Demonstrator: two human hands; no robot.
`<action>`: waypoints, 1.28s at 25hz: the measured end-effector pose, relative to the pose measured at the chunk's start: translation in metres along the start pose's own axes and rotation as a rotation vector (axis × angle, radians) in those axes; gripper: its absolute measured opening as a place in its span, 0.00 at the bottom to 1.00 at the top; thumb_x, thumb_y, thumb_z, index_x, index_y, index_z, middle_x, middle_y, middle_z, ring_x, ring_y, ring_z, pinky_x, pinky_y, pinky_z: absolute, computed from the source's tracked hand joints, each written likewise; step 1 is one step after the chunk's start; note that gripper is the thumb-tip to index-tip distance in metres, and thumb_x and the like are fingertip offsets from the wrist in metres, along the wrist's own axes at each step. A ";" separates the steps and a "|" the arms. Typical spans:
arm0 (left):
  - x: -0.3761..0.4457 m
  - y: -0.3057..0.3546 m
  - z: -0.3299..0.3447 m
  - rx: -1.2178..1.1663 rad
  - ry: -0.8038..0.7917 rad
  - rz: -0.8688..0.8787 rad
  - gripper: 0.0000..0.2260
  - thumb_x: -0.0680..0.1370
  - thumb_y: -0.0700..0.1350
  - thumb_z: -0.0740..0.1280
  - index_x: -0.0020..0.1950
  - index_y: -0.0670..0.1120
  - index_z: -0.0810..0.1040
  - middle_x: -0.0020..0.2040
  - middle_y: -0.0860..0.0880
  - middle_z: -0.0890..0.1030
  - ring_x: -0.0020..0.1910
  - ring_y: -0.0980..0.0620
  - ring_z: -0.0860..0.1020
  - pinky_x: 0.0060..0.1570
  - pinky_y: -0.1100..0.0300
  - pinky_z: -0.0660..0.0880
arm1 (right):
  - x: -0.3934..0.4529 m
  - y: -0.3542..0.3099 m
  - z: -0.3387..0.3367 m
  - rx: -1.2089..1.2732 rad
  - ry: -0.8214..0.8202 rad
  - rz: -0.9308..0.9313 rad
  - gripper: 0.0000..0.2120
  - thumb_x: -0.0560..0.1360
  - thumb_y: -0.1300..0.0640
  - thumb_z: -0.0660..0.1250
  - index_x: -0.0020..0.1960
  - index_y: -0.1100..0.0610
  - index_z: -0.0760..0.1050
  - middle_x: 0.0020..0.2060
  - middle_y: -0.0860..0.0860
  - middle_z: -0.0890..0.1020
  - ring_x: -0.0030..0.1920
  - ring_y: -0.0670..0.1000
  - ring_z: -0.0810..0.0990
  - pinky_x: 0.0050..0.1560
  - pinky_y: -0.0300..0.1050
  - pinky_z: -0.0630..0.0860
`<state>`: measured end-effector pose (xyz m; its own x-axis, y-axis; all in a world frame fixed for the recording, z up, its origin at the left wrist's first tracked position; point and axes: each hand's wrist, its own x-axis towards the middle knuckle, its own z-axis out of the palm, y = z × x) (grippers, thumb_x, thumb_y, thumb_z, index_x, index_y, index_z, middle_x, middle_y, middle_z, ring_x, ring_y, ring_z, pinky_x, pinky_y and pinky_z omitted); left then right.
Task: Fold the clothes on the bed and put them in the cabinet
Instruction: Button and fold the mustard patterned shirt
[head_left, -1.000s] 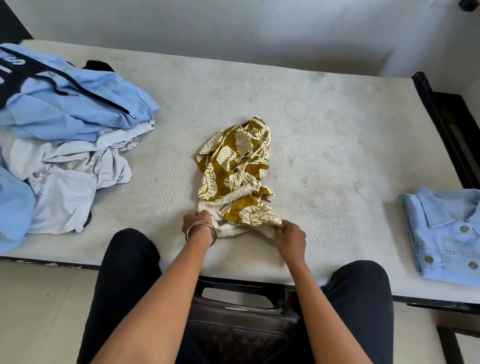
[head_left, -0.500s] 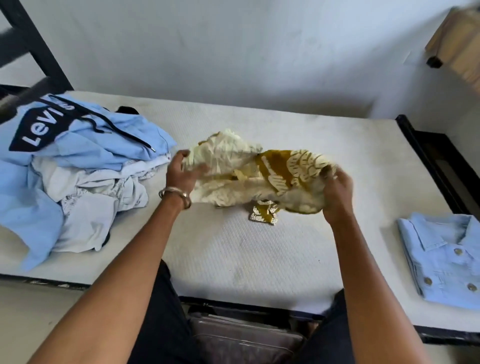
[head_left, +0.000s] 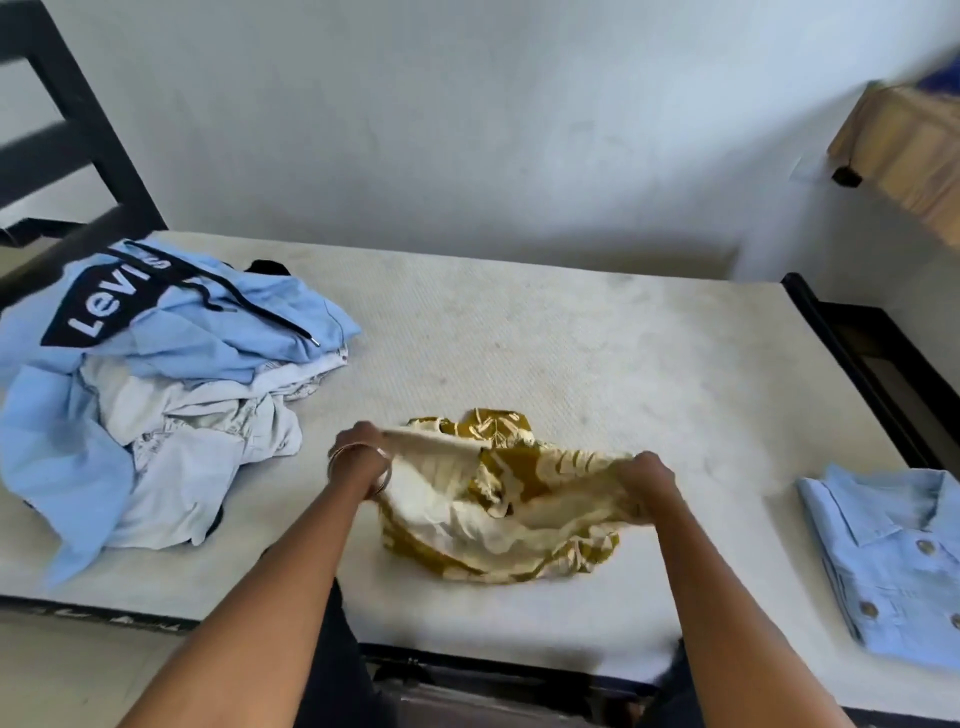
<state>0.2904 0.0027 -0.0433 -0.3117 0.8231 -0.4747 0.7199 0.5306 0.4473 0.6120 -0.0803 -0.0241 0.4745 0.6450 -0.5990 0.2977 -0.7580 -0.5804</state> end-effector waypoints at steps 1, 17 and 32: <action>0.001 0.025 -0.002 -0.408 -0.022 0.001 0.14 0.73 0.41 0.62 0.57 0.39 0.76 0.48 0.38 0.82 0.43 0.41 0.80 0.39 0.55 0.80 | 0.001 -0.022 0.000 0.463 -0.146 0.017 0.07 0.75 0.70 0.61 0.41 0.65 0.77 0.41 0.59 0.78 0.36 0.54 0.81 0.36 0.41 0.78; -0.025 0.064 -0.053 -1.470 0.380 0.370 0.08 0.76 0.36 0.63 0.46 0.48 0.77 0.45 0.46 0.79 0.45 0.47 0.77 0.39 0.56 0.74 | -0.005 -0.059 -0.056 0.374 0.475 -0.587 0.20 0.61 0.59 0.57 0.46 0.58 0.83 0.40 0.57 0.83 0.46 0.57 0.81 0.43 0.47 0.72; -0.054 -0.089 0.089 1.269 -0.202 0.318 0.33 0.80 0.57 0.57 0.79 0.48 0.46 0.79 0.43 0.52 0.77 0.37 0.49 0.70 0.30 0.42 | -0.019 0.091 0.073 -1.204 -0.066 -0.446 0.20 0.77 0.64 0.61 0.67 0.51 0.70 0.71 0.55 0.65 0.74 0.60 0.57 0.70 0.64 0.58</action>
<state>0.2985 -0.1064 -0.1250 -0.0052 0.7724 -0.6351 0.8553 -0.3257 -0.4031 0.5697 -0.1541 -0.1055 0.1095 0.8416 -0.5289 0.9925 -0.0638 0.1040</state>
